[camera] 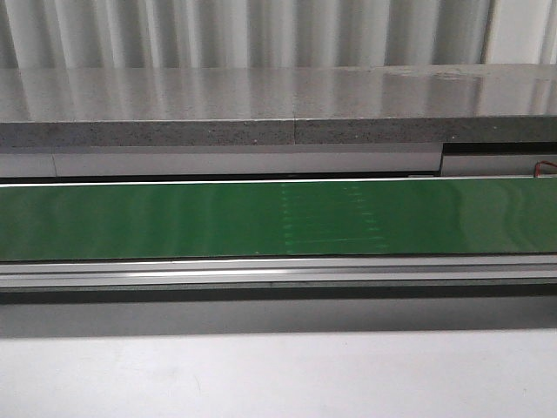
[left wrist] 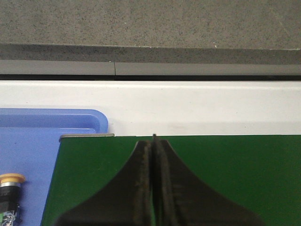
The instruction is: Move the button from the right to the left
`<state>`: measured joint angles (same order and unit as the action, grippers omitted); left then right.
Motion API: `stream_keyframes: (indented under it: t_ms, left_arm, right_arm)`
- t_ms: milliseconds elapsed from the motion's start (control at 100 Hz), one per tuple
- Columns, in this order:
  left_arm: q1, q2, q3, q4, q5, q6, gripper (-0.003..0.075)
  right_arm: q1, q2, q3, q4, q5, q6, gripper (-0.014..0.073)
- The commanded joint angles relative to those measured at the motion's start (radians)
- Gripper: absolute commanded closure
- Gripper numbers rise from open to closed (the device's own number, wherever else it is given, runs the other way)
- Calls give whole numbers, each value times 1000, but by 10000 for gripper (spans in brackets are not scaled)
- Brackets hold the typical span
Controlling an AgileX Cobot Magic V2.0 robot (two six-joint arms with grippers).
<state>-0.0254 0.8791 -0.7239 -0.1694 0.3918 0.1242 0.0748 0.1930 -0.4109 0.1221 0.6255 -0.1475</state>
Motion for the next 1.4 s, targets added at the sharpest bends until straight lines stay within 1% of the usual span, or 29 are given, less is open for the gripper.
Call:
stream_keyframes:
  t_ms: [0, 210, 420, 690, 990, 1090, 1190, 1240, 1320, 1390]
  left_arm:
    - [-7, -75, 40, -29, -137, -1, 740]
    - [-7, -245, 182, -27, -230, -1, 740]
    - [-7, -383, 279, -32, -209, -1, 740]
    - [-7, -472, 378, -32, -222, -1, 740]
    - [-6, -558, 422, -19, -229, -1, 740]
    - [-1, -580, 451, -19, -262, -1, 740]
    - [-1, -602, 487, 70, -338, -1, 740]
    - [-1, -615, 500, 85, -362, -1, 740]
    - [-1, -643, 518, 100, -359, -1, 740]
    - [-1, -681, 534, 177, -357, -27, 740]
  right_arm:
    - [2, 9, -24, 7, -80, -8, 662]
    - [2, 9, -24, 7, -80, -8, 662]
    - [2, 9, -24, 7, -80, -8, 662]
    - [2, 9, -24, 7, -80, -8, 662]
    - [2, 9, -24, 7, -80, -8, 662]
    - [2, 9, -24, 7, -80, -8, 662]
    - [2, 9, -24, 7, -80, -8, 662]
    - [2, 9, -24, 7, -80, -8, 662]
    - [2, 9, -24, 7, -80, -8, 662]
    - [2, 9, -24, 7, -80, -8, 662]
